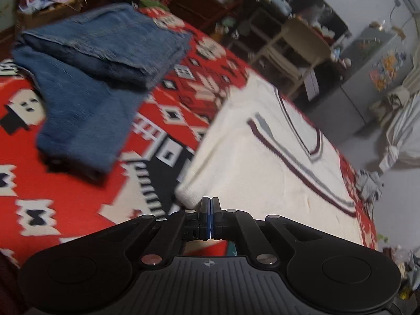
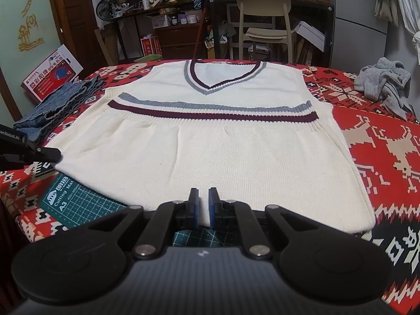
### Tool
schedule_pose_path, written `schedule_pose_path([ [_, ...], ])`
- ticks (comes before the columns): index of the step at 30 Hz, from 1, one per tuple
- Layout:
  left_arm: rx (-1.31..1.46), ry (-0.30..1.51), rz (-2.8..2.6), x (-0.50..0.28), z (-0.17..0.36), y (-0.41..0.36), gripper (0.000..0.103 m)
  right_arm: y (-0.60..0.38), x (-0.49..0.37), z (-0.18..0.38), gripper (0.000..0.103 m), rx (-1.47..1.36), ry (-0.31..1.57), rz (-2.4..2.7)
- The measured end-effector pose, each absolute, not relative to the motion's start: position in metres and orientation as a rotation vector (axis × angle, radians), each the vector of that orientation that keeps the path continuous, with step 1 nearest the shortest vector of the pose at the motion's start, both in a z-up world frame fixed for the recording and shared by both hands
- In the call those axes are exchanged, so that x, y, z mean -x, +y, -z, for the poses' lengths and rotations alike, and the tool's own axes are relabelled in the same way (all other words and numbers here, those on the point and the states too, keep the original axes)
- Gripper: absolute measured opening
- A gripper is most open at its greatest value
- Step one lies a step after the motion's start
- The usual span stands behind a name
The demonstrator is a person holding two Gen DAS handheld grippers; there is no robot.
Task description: Fold clothes
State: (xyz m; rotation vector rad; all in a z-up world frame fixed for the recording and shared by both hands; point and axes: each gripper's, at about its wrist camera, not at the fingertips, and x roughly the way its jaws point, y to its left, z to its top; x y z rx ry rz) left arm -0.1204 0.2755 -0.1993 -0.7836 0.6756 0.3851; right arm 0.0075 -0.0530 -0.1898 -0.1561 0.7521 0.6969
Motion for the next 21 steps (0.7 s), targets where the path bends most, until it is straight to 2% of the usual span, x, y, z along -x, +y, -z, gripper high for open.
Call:
schedule_pose_path([
  [7, 0.751, 0.653, -0.433, 0.125, 0.195, 0.281, 0.003, -0.052, -0.008, 0.189, 0.008, 0.160, 0.755, -0.693],
  [13, 0.591, 0.640, -0.482, 0.126, 0.180, 0.273, 0.004, -0.050, -0.010, 0.189, 0.008, 0.166, 0.756, -0.694],
  [17, 0.614, 0.642, -0.435, 0.129, 0.177, 0.274, 0.005, -0.058, -0.013, 0.180, 0.017, 0.135, 0.738, -0.670],
  [19, 0.612, 0.661, -0.434, 0.128, 0.178, 0.274, 0.005, -0.069, -0.016, 0.172, 0.017, 0.118, 0.718, -0.637],
  [21, 0.611, 0.687, -0.429, 0.126, 0.180, 0.274, 0.013, -0.087, -0.020, 0.164, 0.017, 0.105, 0.711, -0.600],
])
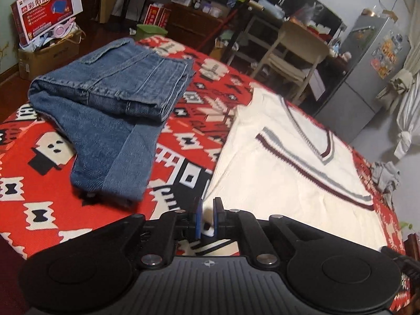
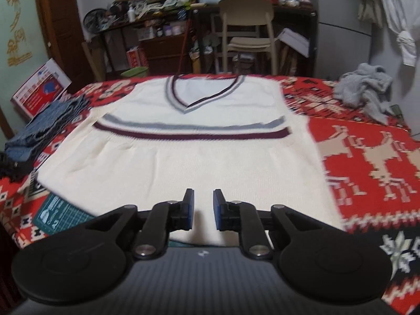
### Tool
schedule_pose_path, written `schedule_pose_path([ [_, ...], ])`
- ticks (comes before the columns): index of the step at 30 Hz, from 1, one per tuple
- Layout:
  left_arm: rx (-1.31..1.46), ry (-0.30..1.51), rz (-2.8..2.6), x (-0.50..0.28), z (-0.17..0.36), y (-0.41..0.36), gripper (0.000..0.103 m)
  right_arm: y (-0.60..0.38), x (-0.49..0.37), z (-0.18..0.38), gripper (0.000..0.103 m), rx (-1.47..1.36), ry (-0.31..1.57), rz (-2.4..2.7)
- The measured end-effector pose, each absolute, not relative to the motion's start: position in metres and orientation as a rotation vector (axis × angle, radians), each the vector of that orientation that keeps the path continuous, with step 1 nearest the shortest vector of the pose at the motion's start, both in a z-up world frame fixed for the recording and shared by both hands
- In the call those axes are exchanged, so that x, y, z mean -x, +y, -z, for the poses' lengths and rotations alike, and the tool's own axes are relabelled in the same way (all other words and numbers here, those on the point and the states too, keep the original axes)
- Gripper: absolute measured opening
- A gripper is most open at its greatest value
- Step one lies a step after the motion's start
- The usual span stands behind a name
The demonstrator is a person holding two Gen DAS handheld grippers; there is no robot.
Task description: Fold clothes
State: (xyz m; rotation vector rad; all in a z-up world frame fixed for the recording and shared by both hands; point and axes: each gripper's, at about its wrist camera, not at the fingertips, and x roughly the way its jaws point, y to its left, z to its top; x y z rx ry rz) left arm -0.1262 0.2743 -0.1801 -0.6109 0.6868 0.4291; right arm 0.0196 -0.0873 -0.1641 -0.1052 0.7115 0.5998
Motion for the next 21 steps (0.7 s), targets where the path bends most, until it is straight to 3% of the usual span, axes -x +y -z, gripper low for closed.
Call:
schedule_pose_path([
  [2, 0.605, 0.723, -0.417, 0.122, 0.185, 0.276, 0.022, -0.107, -0.024, 0.158, 0.017, 0.102, 0.708, -0.559],
  [4, 0.591, 0.731, -0.404, 0.122, 0.187, 0.277, 0.024, -0.128, -0.027, 0.156, 0.017, 0.120, 0.709, -0.505],
  [13, 0.594, 0.726, -0.400, 0.117, 0.189, 0.280, 0.025, -0.202, -0.047, 0.171, 0.028, -0.020, 0.794, -0.328],
  [21, 0.560, 0.724, -0.351, 0.113, 0.190, 0.282, 0.022, -0.185, -0.056, 0.185, 0.028, -0.072, 0.823, -0.400],
])
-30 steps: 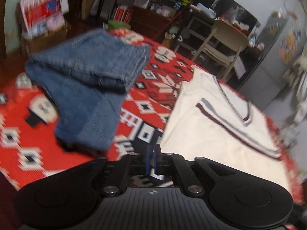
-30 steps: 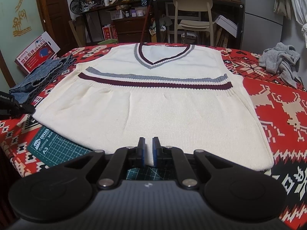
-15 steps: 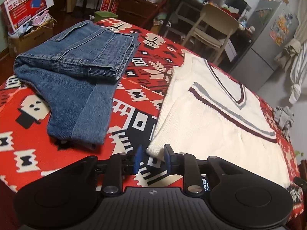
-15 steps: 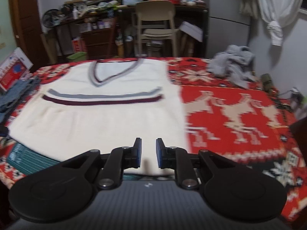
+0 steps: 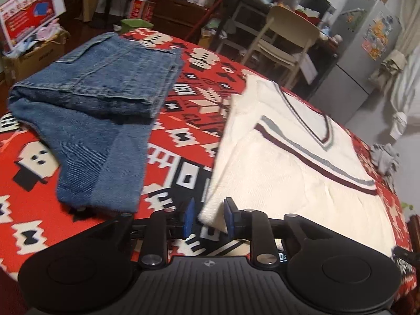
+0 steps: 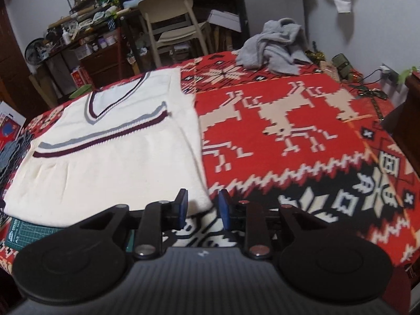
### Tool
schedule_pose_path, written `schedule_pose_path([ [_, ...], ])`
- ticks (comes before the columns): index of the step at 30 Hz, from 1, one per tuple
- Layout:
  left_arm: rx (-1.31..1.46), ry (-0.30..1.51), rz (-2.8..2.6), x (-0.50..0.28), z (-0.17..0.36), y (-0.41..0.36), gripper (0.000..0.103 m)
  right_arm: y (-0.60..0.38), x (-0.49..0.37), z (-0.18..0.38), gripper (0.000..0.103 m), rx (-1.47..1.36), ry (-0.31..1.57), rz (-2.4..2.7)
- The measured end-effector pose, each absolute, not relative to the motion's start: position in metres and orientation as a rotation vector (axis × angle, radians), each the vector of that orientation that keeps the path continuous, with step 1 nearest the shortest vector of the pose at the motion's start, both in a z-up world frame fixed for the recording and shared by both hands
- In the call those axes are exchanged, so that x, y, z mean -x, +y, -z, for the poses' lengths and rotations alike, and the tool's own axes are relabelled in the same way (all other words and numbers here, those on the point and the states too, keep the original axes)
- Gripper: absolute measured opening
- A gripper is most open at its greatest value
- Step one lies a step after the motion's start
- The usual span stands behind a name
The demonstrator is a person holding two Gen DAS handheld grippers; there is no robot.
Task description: Fold clothes
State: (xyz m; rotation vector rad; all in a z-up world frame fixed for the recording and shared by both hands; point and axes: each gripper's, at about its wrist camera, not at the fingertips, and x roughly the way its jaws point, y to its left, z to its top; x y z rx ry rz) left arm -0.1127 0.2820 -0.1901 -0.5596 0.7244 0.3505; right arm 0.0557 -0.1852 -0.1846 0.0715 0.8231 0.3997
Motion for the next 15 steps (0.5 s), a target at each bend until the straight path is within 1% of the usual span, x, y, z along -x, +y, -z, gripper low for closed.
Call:
schedule_pose_path([
  [1, 0.555, 0.727, -0.337, 0.111, 0.190, 0.282, 0.022, -0.182, -0.058, 0.187, 0.027, -0.073, 0.830, -0.402],
  [2, 0.529, 0.737, -0.336, 0.108, 0.190, 0.280, 0.020, -0.180, -0.059, 0.189, 0.022, -0.064, 0.831, -0.404],
  [3, 0.501, 0.747, -0.335, 0.106, 0.189, 0.277, 0.010, -0.178, -0.060, 0.190, 0.017, -0.053, 0.830, -0.407],
  [5, 0.478, 0.756, -0.328, 0.106, 0.188, 0.277, 0.009, -0.174, -0.061, 0.190, 0.009, -0.031, 0.831, -0.413],
  [8, 0.445, 0.770, -0.317, 0.106, 0.186, 0.276, 0.007, -0.177, -0.061, 0.186, 0.007, -0.023, 0.835, -0.422],
  [15, 0.430, 0.792, -0.265, 0.124, 0.170, 0.276, 0.007, -0.187, -0.048, 0.171, 0.006, -0.026, 0.843, -0.418],
])
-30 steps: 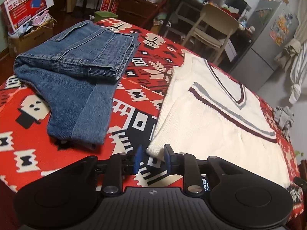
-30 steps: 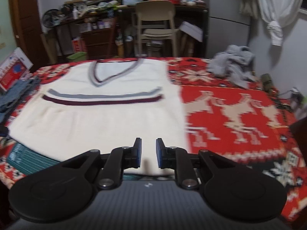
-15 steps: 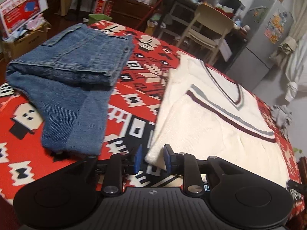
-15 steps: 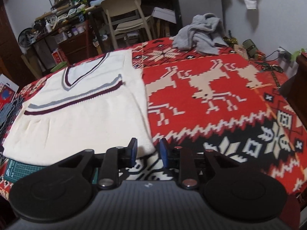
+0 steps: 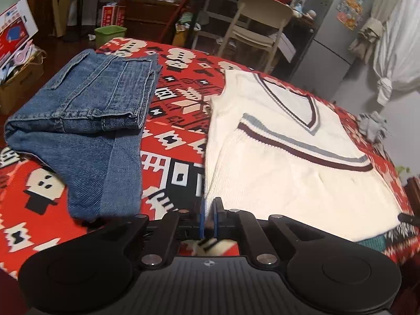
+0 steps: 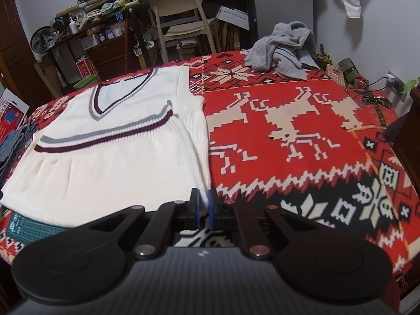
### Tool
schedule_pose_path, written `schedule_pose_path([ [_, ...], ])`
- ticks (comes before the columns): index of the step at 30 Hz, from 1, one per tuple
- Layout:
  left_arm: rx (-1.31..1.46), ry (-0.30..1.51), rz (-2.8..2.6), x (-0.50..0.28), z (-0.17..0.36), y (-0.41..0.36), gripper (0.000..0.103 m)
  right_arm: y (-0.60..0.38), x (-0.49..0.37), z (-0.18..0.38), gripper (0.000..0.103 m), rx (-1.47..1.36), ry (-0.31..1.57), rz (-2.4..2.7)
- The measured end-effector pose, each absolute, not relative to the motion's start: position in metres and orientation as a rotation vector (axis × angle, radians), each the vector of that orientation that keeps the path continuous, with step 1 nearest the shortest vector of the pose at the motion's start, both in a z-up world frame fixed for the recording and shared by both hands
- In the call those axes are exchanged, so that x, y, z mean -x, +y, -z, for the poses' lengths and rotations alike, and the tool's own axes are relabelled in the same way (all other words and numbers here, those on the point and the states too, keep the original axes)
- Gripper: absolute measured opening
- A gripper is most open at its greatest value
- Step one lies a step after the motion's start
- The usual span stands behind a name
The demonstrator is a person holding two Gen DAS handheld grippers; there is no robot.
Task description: Fold clothes
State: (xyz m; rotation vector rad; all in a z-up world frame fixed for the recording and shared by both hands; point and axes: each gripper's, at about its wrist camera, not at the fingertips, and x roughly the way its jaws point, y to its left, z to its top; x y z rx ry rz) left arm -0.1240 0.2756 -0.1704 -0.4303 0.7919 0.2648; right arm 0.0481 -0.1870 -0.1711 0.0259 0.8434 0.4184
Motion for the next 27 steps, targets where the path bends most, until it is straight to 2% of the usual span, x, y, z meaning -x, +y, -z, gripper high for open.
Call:
schedule_pose_path([
  [8, 0.496, 0.860, -0.259, 0.138, 0.183, 0.277, 0.008, -0.200, -0.031, 0.182, 0.007, -0.038, 0.916, -0.400],
  [10, 0.485, 0.856, -0.280, 0.140, 0.181, 0.278, 0.018, -0.200, -0.029, 0.182, 0.009, -0.026, 0.910, -0.387],
  [11, 0.472, 0.855, -0.293, 0.141, 0.179, 0.277, 0.026, -0.200, -0.029, 0.182, 0.013, -0.019, 0.905, -0.379],
  [12, 0.458, 0.854, -0.305, 0.142, 0.178, 0.277, 0.028, -0.200, -0.028, 0.181, 0.015, -0.007, 0.902, -0.373],
  [17, 0.414, 0.828, -0.356, 0.151, 0.168, 0.278, 0.026, -0.198, -0.025, 0.171, 0.017, 0.040, 0.875, -0.352],
  [25, 0.356, 0.722, -0.112, 0.144, 0.141, 0.235, 0.014, -0.169, -0.005, 0.135, 0.016, 0.061, 0.759, -0.511],
  [27, 0.331, 0.740, -0.032, 0.128, 0.148, 0.212, 0.007, -0.144, 0.004, 0.139, 0.016, 0.048, 0.777, -0.602],
])
